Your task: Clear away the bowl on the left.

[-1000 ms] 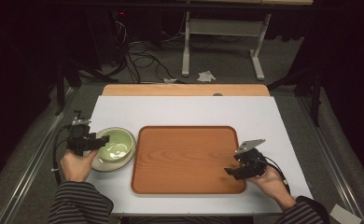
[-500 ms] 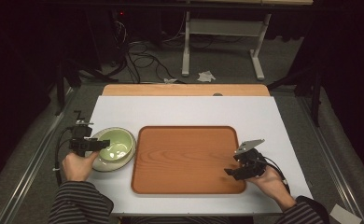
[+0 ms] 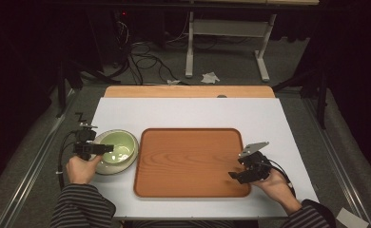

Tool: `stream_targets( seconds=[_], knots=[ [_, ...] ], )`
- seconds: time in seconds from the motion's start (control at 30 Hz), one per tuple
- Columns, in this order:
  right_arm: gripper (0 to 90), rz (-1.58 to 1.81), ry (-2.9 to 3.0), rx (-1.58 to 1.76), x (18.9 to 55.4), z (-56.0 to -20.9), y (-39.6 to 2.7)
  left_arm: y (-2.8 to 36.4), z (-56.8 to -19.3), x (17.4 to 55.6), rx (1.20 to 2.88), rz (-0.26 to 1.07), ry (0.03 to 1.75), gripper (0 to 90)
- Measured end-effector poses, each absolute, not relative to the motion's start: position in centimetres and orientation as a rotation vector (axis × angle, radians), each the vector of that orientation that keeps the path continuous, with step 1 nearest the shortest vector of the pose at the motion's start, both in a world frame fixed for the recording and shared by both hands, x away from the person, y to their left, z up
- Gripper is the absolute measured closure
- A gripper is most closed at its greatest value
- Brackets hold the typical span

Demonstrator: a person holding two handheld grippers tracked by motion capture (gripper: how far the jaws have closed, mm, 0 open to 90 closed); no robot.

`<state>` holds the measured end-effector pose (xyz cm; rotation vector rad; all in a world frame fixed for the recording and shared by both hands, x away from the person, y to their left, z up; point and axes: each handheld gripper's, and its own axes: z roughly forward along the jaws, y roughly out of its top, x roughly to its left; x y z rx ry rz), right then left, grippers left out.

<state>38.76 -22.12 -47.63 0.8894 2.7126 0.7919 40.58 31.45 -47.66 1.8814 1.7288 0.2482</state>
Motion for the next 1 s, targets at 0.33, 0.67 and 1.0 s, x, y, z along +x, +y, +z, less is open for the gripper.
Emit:
stream_targets(
  seconds=[0.33,0.67,1.0],
  knots=[
    [34.6,0.785,2.718,0.894,38.74,-47.65,-22.08,31.59,-47.75,40.64,1.864,0.237,1.76,69.0],
    [34.6,0.783,2.724,0.883,38.73,-47.7,-22.01,31.72,-48.15,40.84,1.848,0.208,1.795,73.8],
    [34.6,0.792,2.719,0.872,38.73,-47.64,-22.05,31.71,-48.48,41.0,1.852,0.192,1.812,77.1]
  ],
)
